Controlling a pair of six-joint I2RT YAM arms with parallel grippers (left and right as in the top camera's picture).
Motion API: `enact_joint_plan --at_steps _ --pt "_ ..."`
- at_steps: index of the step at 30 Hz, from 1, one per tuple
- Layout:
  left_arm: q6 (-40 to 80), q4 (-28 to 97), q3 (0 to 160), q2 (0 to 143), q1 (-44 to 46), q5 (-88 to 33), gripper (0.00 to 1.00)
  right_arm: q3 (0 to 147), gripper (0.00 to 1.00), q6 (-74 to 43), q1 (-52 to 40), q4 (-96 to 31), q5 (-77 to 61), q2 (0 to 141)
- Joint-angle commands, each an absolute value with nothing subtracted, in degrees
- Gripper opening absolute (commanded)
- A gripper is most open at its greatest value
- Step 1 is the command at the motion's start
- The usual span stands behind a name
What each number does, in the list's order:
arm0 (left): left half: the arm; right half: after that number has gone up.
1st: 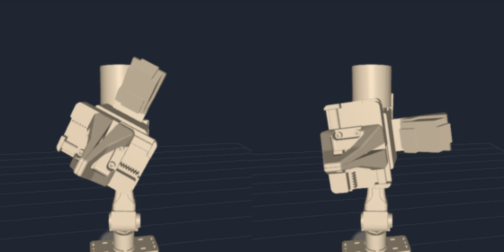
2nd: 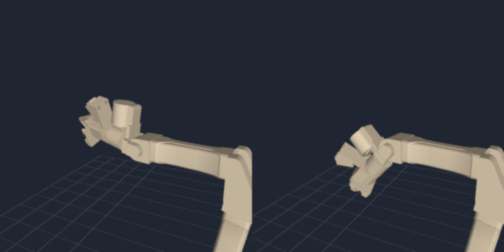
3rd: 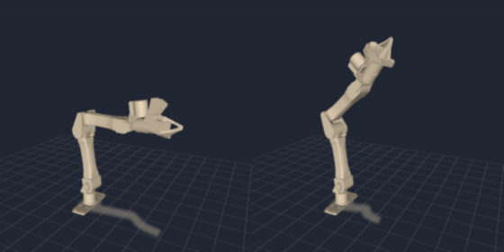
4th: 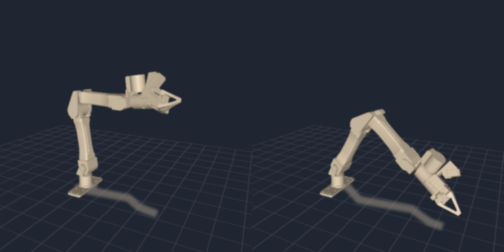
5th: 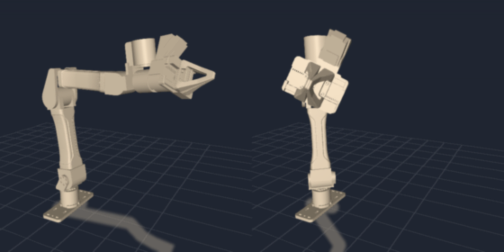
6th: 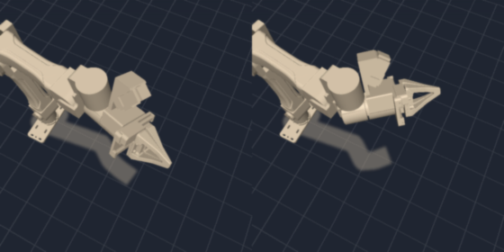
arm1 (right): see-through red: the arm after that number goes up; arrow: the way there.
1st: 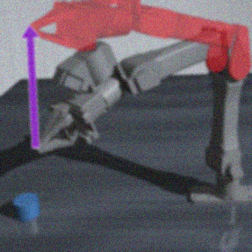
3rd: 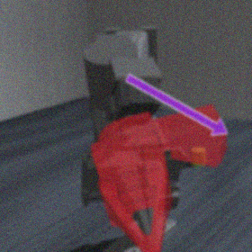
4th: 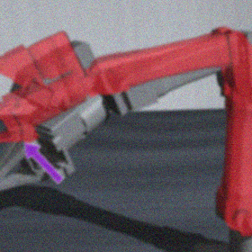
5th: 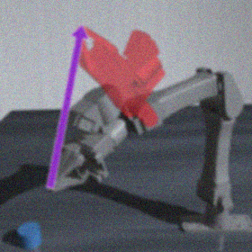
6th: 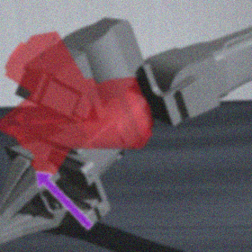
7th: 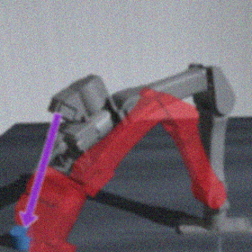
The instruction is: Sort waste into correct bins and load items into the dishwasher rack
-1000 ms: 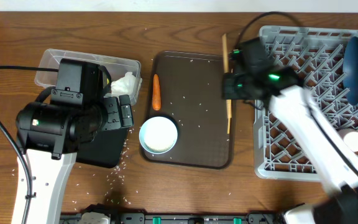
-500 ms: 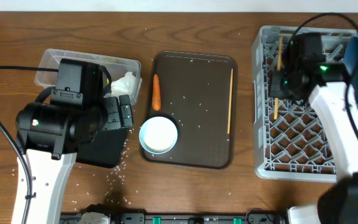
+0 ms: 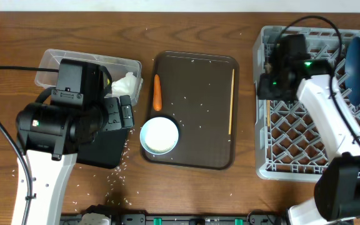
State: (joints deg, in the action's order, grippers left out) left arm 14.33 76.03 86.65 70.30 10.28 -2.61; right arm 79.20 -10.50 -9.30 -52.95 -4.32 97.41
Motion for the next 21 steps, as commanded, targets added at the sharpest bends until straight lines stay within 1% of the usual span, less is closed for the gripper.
enact_joint_plan --at_steps 1,4,6,9,12,16,21 --pt "13.78 76.07 87.24 70.35 10.04 -1.93 0.98 79.11 0.49 -13.89 -15.09 -52.1 -7.7 95.39" --pt "13.78 76.07 87.24 70.35 10.04 -1.93 0.98 78.91 0.49 -20.08 -20.36 -51.42 -0.56 97.06" --pt "13.76 76.07 87.24 70.35 10.04 -1.93 0.98 78.89 0.47 -25.08 -23.31 -51.62 5.5 99.13" --pt "13.78 76.07 87.24 70.35 10.04 -1.93 0.98 78.89 0.44 -30.44 -25.45 -51.09 10.7 102.98" --pt "13.78 76.07 87.24 70.35 10.04 -1.93 0.98 78.89 0.44 -31.31 -25.5 -48.95 10.94 107.15" --pt "13.78 76.07 87.24 70.35 10.04 -1.96 0.98 78.89 0.41 -31.22 -24.69 -45.82 9.63 111.94" --pt "13.78 76.07 87.24 70.35 10.04 -1.96 0.98 78.89 0.32 -31.22 -23.59 -43.44 8.45 115.28"
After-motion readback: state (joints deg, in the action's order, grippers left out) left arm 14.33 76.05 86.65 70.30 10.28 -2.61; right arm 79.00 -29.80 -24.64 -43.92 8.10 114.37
